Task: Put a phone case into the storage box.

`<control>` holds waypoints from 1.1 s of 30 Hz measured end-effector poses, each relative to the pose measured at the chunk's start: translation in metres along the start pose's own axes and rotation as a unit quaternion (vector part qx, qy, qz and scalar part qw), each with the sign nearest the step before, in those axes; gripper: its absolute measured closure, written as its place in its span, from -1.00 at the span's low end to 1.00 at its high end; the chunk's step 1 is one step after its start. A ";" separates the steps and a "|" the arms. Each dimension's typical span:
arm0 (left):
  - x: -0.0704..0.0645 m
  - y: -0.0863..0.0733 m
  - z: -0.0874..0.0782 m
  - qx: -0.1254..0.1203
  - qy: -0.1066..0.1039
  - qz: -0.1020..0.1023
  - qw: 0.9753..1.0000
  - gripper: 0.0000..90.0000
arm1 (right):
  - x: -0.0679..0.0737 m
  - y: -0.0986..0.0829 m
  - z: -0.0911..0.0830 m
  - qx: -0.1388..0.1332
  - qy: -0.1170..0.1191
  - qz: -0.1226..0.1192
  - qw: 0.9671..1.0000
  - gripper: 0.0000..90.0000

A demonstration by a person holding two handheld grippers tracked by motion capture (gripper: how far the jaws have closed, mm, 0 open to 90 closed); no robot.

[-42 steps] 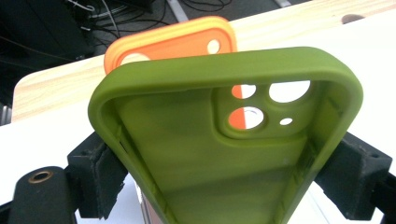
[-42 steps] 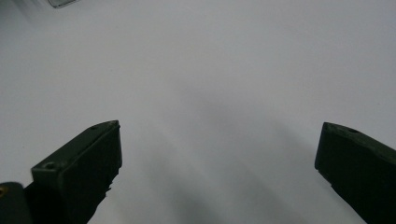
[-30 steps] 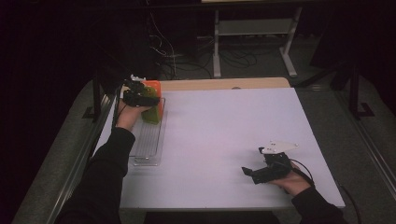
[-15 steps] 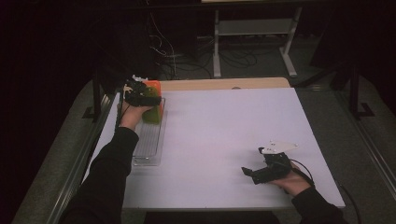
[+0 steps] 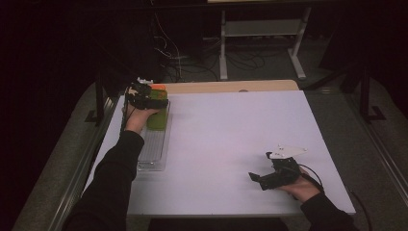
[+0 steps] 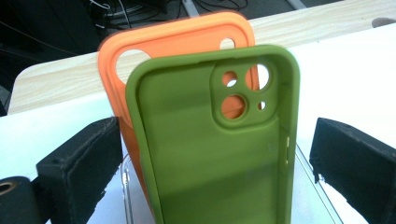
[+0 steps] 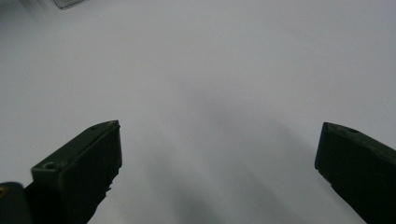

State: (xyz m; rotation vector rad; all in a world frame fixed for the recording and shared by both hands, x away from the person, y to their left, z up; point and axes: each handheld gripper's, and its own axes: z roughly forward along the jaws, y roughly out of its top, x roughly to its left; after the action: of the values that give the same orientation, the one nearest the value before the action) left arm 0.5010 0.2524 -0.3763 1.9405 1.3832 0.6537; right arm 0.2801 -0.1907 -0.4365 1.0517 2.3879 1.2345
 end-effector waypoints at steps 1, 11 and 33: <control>0.001 0.000 -0.001 0.002 0.000 0.002 1.000 -0.95 | 0.000 0.000 0.000 0.000 0.000 0.000 1.000 -1.00; 0.007 0.002 -0.023 -0.004 -0.032 0.015 0.999 -0.95 | 0.001 0.000 0.000 0.002 0.000 0.002 1.000 -1.00; -0.020 0.003 -0.072 -0.029 -0.144 0.071 0.987 -0.95 | -0.001 0.003 -0.002 0.008 0.001 -0.003 1.000 -1.00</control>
State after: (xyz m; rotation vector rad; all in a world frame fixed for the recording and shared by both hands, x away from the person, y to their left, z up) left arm 0.4448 0.2489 -0.3266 2.0072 1.0456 0.4500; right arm 0.2810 -0.1911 -0.4336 1.0468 2.4049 1.2171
